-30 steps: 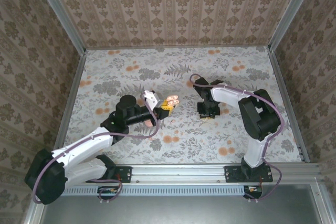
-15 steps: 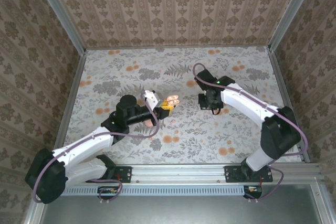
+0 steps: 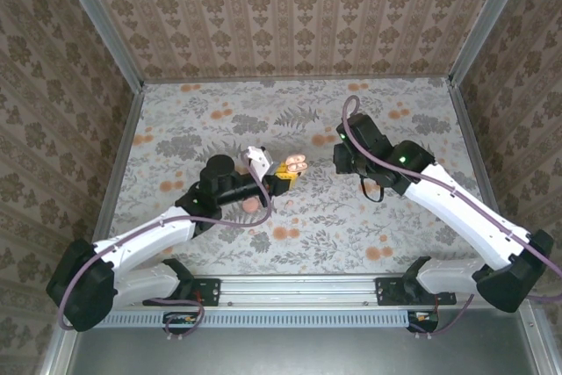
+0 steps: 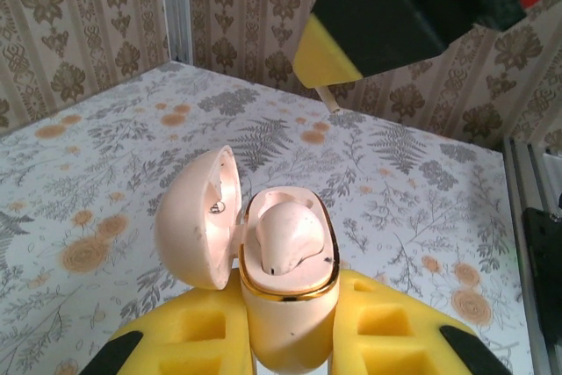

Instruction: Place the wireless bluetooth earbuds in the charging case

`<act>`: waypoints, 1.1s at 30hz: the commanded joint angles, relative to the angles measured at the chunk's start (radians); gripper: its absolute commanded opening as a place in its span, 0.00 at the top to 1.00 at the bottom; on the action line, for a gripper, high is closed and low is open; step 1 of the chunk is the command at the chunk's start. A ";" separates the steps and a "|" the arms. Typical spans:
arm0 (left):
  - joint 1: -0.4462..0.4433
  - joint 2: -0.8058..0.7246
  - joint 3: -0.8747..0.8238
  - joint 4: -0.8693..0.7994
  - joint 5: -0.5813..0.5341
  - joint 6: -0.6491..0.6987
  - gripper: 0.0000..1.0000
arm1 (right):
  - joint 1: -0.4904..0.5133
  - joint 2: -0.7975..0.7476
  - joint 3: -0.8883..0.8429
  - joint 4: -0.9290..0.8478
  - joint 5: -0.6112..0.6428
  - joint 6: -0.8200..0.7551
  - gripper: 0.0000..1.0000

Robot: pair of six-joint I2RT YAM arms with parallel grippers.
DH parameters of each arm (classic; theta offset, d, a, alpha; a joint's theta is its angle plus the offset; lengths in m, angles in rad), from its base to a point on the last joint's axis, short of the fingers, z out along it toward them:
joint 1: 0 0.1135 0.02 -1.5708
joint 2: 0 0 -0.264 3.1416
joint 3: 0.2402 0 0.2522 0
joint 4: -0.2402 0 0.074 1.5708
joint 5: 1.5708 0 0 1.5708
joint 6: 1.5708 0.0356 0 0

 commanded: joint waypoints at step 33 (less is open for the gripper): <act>-0.065 0.073 0.129 0.083 -0.008 -0.106 1.00 | 0.178 -0.048 -0.024 0.248 0.057 -0.197 0.86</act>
